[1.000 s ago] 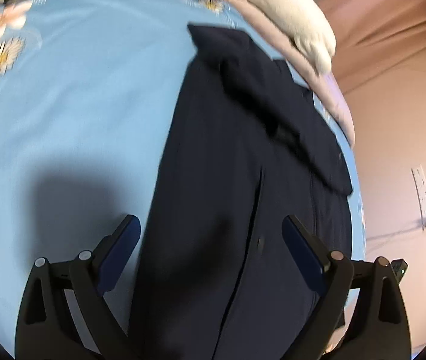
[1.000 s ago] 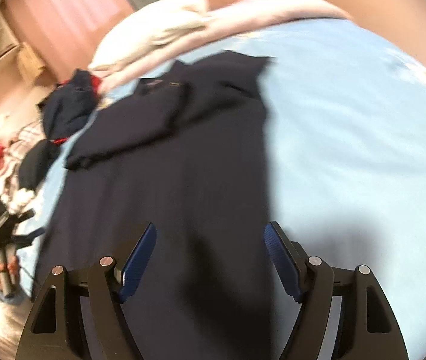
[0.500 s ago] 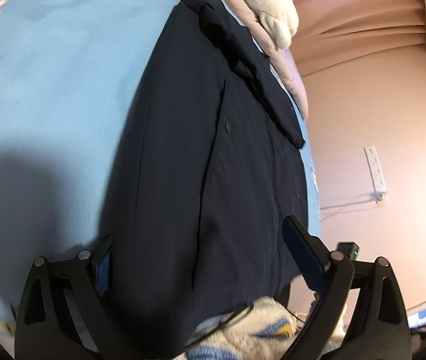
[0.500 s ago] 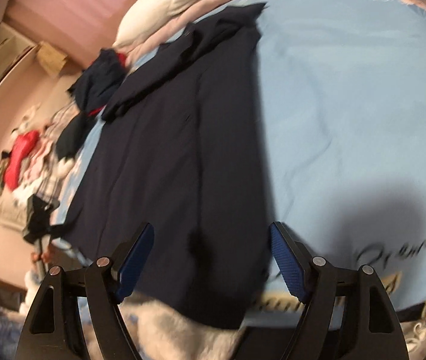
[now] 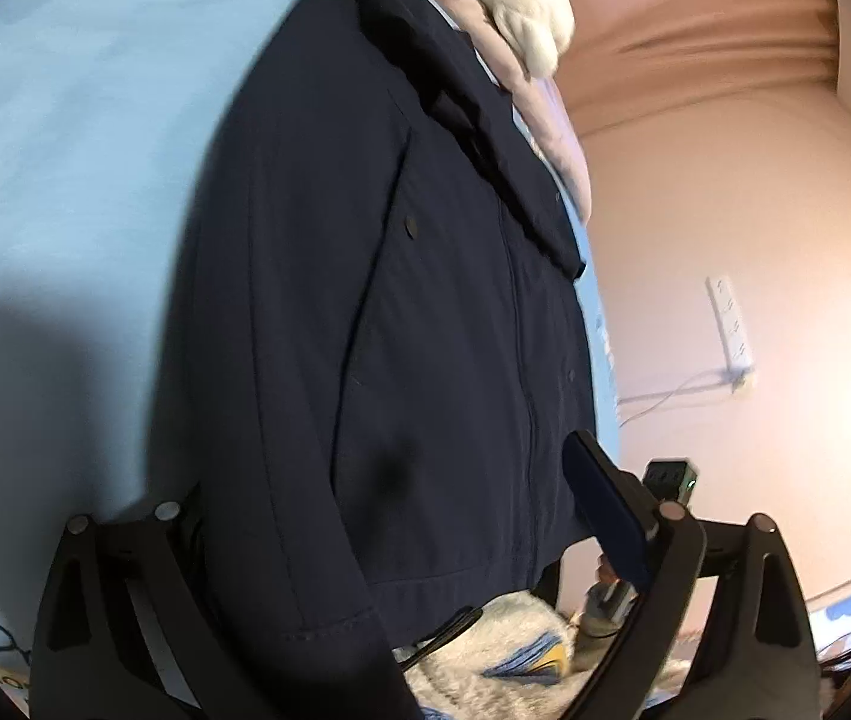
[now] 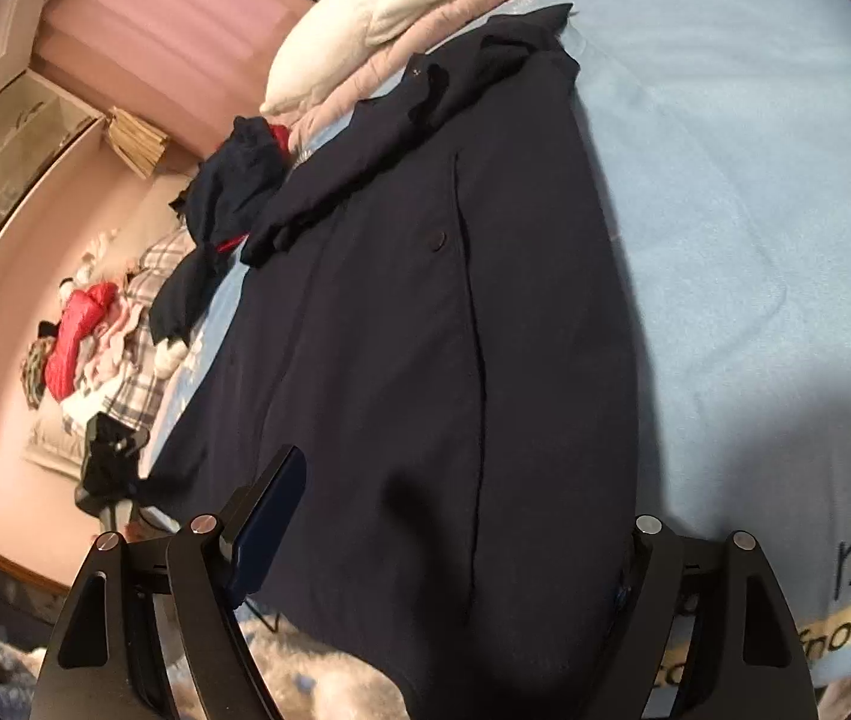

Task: Fold large clothes
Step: 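Grasp the jacket hem with both tools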

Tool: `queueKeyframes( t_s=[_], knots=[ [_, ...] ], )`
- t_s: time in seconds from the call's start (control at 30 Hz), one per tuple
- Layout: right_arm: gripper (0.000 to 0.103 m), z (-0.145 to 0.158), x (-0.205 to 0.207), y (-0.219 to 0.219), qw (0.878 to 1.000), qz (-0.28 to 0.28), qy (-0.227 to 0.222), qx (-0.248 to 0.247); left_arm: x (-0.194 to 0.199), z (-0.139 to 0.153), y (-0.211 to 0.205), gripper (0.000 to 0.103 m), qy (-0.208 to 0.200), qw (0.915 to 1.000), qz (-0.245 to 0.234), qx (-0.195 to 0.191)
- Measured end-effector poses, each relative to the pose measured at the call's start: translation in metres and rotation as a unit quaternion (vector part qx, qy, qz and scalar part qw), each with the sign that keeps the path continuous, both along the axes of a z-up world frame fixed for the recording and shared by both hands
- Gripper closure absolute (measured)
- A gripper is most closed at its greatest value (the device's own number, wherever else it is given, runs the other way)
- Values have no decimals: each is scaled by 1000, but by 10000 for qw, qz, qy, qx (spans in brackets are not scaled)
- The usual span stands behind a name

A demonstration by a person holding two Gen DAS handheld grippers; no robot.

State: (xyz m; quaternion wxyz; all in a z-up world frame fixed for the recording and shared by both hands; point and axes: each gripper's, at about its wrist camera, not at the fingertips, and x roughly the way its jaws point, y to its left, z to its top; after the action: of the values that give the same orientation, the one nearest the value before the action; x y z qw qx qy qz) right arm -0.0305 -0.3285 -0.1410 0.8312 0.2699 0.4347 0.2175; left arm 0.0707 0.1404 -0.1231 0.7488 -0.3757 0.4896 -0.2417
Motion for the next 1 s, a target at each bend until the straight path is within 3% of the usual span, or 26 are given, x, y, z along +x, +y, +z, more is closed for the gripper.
queueKeyframes(
  t_s=[0.13,0.3,0.37,0.53,0.77,1.0],
  knots=[
    [41,-1,-20,0,9999,121,8,-115,-13,-4,6,39,11,9999,-20,118],
    [56,-7,-18,-2,9999,-44,23,-90,-20,-19,26,81,311,9987,405,16],
    [74,-6,-12,0,9998,-151,55,-135,-17,-22,30,85,416,9976,555,7],
    [92,11,-6,14,9995,-136,-213,-204,-11,-5,27,86,303,9962,809,129],
    [95,39,-8,13,9964,-100,-748,380,-12,22,23,97,-61,9959,897,-98],
    [95,53,-12,9,9885,-199,-1164,948,-10,51,12,100,-565,9947,835,-198]
  ],
)
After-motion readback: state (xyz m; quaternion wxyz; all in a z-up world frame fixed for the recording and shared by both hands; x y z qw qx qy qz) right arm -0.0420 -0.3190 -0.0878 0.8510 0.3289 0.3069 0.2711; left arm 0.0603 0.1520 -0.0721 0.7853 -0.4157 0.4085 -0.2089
